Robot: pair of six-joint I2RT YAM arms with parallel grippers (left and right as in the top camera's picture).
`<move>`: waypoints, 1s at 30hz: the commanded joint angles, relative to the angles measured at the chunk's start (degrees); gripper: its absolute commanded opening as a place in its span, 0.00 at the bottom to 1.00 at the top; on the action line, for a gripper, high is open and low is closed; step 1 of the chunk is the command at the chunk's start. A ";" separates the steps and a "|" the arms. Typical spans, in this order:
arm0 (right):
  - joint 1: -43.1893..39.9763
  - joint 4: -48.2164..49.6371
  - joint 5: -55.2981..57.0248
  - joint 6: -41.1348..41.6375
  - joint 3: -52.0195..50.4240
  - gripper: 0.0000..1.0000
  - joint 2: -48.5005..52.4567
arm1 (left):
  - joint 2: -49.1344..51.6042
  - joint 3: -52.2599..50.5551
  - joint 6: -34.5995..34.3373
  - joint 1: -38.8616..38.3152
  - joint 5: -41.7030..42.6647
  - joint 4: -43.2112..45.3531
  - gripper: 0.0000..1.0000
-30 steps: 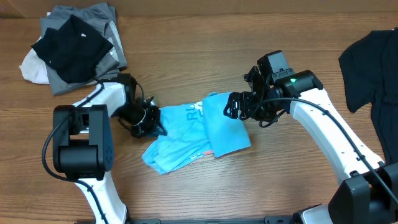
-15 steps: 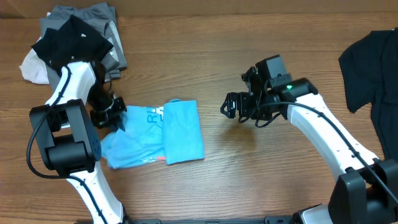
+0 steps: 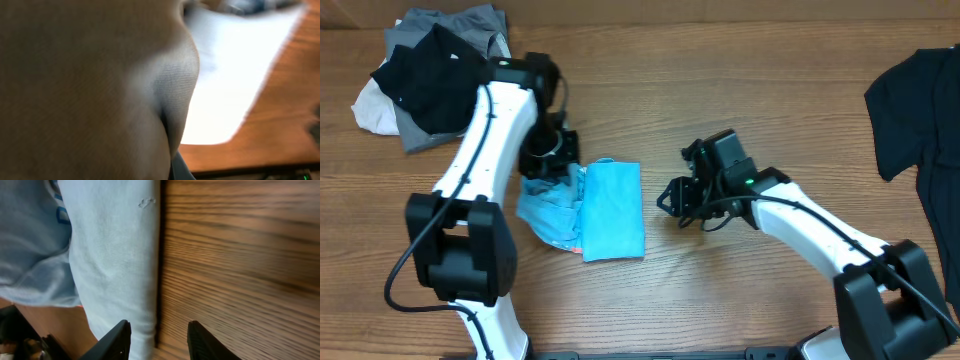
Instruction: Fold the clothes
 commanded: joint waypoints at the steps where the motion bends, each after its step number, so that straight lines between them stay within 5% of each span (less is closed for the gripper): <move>1: 2.49 2.80 -0.83 5.49 -1.01 0.40 3.54 | -1.11 0.98 -1.03 -3.85 5.11 0.59 0.04; 17: 4.90 7.98 -4.09 7.26 -1.01 0.40 9.86 | -1.03 0.39 -1.22 -12.76 5.07 3.23 0.26; 27: 5.84 9.46 -4.24 8.52 -1.01 0.41 9.86 | -0.81 0.33 -2.08 -14.45 9.70 6.64 0.26; 30: 5.84 9.16 -3.13 8.50 -1.01 0.44 9.86 | -0.74 0.35 -2.08 -14.99 9.92 8.00 0.15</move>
